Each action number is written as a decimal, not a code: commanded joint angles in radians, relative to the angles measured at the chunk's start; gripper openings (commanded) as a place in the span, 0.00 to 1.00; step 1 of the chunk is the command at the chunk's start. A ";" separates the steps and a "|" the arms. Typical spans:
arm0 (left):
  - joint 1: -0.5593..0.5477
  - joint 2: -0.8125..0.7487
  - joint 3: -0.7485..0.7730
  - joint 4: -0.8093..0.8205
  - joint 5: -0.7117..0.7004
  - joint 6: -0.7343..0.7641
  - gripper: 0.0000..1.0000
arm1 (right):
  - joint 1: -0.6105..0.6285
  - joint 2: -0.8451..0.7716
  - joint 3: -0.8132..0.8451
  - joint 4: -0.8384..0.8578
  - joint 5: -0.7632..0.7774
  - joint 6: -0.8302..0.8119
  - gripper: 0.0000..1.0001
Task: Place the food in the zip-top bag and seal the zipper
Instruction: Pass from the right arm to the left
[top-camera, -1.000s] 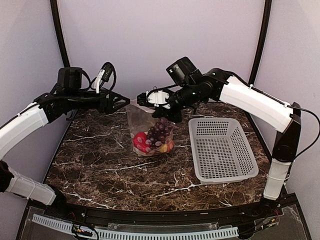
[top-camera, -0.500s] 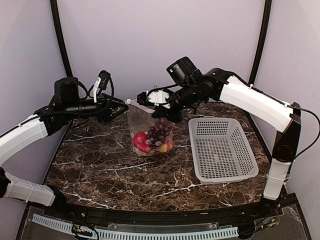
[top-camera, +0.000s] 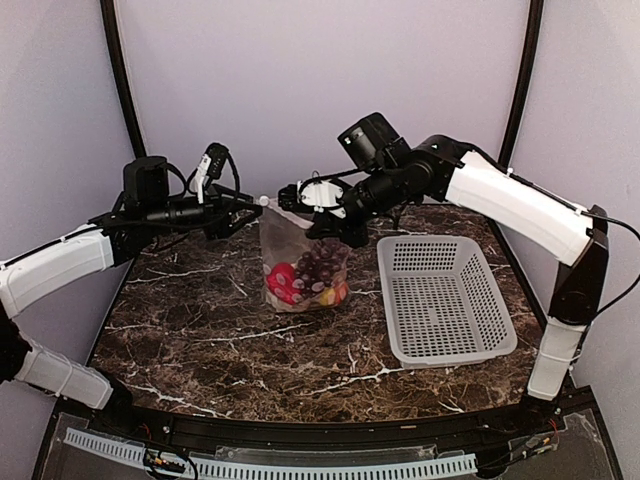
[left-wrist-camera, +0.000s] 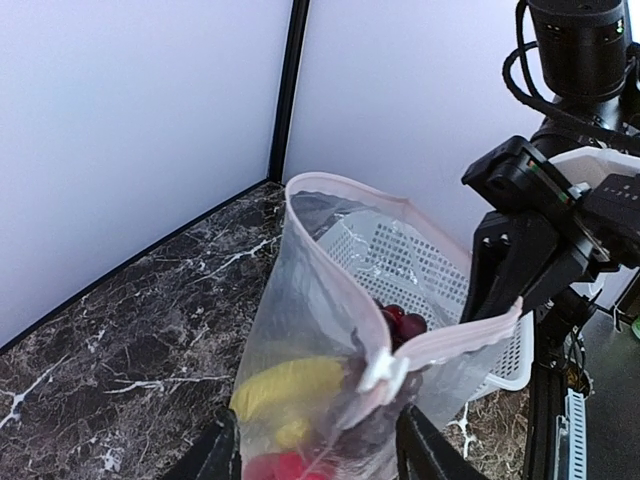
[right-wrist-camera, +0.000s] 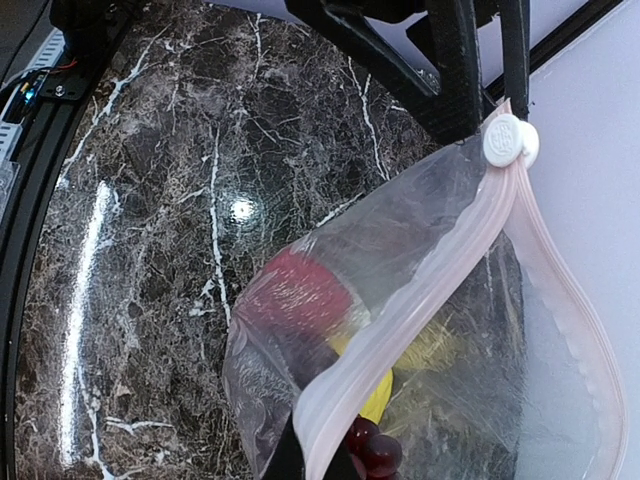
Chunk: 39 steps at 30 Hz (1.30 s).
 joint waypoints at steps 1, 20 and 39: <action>0.013 0.040 -0.021 0.118 0.035 -0.032 0.50 | -0.004 -0.063 -0.016 0.016 -0.052 0.012 0.00; 0.012 0.115 -0.076 0.369 0.232 -0.114 0.34 | -0.005 -0.050 -0.020 0.024 -0.029 0.010 0.00; 0.012 0.183 -0.072 0.487 0.277 -0.206 0.28 | -0.012 -0.049 -0.016 0.052 0.027 0.028 0.00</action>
